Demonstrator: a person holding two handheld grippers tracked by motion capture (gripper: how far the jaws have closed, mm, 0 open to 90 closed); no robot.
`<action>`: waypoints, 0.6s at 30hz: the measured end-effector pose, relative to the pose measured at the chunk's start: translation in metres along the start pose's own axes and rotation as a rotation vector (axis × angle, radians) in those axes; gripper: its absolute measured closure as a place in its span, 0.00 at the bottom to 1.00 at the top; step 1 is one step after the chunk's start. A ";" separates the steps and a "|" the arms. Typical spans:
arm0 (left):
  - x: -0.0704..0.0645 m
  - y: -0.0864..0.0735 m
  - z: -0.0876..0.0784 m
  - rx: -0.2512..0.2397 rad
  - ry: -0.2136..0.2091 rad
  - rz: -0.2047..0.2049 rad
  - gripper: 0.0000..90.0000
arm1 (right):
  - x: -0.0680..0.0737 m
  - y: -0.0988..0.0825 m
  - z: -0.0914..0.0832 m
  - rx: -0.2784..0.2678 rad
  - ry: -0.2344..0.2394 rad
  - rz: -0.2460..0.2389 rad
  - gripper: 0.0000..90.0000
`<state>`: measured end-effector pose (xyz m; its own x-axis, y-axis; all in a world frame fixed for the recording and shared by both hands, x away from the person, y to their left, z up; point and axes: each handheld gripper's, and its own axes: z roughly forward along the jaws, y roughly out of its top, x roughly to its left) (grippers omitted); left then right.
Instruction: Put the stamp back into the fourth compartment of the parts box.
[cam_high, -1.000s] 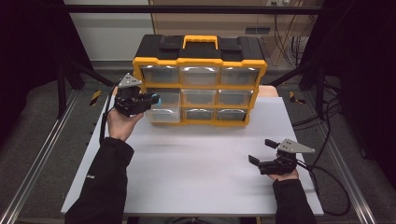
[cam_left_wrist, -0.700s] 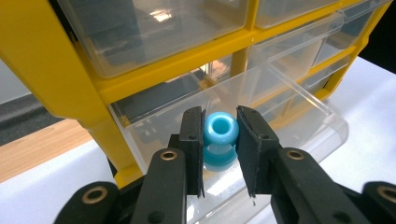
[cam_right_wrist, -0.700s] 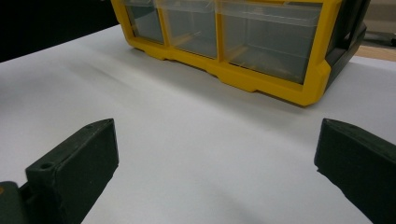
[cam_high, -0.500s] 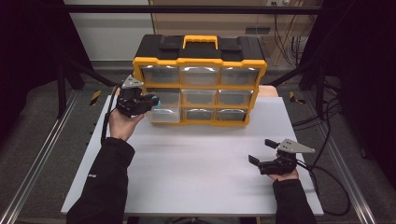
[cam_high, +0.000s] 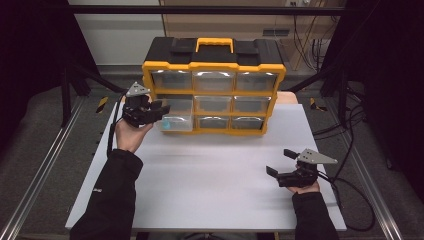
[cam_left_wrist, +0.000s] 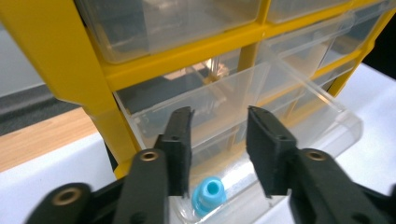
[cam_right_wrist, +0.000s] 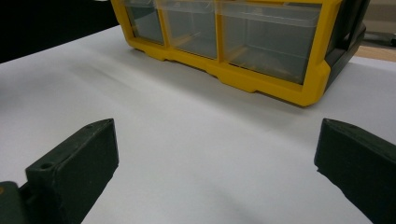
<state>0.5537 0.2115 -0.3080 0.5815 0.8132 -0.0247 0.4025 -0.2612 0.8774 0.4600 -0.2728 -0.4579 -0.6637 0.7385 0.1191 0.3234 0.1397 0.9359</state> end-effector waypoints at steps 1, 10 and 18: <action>0.000 -0.001 -0.002 -0.013 -0.008 -0.004 0.58 | 0.000 0.000 0.000 0.000 0.000 0.000 0.00; 0.001 -0.008 -0.024 -0.118 -0.054 -0.022 0.25 | 0.000 0.000 0.000 0.000 0.000 0.001 0.00; -0.002 -0.021 -0.038 -0.139 -0.073 -0.001 0.04 | 0.000 0.000 0.000 0.000 0.000 0.002 0.00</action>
<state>0.5169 0.2351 -0.3081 0.6335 0.7717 -0.0558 0.3038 -0.1818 0.9352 0.4597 -0.2727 -0.4579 -0.6627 0.7390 0.1211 0.3247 0.1379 0.9357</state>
